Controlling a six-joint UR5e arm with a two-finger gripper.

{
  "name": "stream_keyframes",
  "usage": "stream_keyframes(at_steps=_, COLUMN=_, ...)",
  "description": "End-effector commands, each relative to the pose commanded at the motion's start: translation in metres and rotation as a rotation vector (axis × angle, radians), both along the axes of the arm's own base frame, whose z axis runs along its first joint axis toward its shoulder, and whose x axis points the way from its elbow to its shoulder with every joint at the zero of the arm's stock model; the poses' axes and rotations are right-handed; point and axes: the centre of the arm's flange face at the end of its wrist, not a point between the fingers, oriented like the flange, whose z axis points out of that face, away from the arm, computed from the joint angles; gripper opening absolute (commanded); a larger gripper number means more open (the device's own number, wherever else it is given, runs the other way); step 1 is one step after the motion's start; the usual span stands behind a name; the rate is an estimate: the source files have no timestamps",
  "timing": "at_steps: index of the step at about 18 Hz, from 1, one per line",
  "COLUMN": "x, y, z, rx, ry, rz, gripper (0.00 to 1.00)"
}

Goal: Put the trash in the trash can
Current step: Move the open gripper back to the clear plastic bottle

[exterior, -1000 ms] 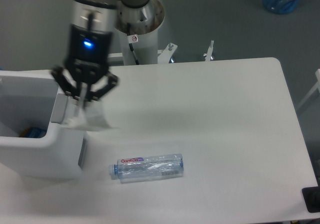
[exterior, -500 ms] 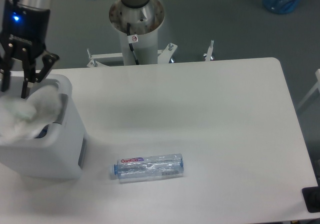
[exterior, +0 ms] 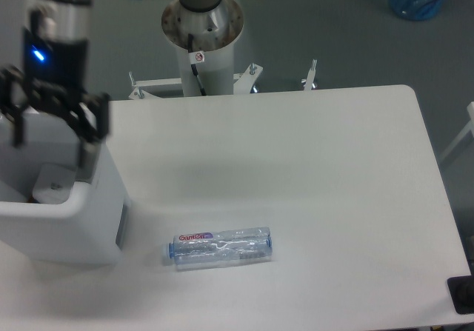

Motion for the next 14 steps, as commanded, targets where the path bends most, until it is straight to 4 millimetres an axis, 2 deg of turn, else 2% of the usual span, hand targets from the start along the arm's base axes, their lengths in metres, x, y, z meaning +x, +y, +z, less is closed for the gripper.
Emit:
stream_keyframes(at_steps=3, x=-0.070, y=-0.008, z=-0.058, rx=-0.104, ry=-0.013, rz=0.107, gripper=1.00)
stream_keyframes(at_steps=5, x=-0.094, y=-0.007, z=-0.092, rx=-0.138, ry=-0.041, rz=0.133, gripper=1.00)
stream_keyframes(at_steps=7, x=-0.100, y=-0.003, z=-0.116, rx=-0.154, ry=-0.053, rz=0.133, gripper=1.00)
stream_keyframes(at_steps=10, x=-0.101, y=0.000, z=-0.139, rx=-0.182, ry=-0.074, rz=0.124, gripper=1.00)
stream_keyframes(at_steps=14, x=-0.105, y=0.010, z=-0.159, rx=-0.133, ry=-0.033, rz=0.122, gripper=1.00)
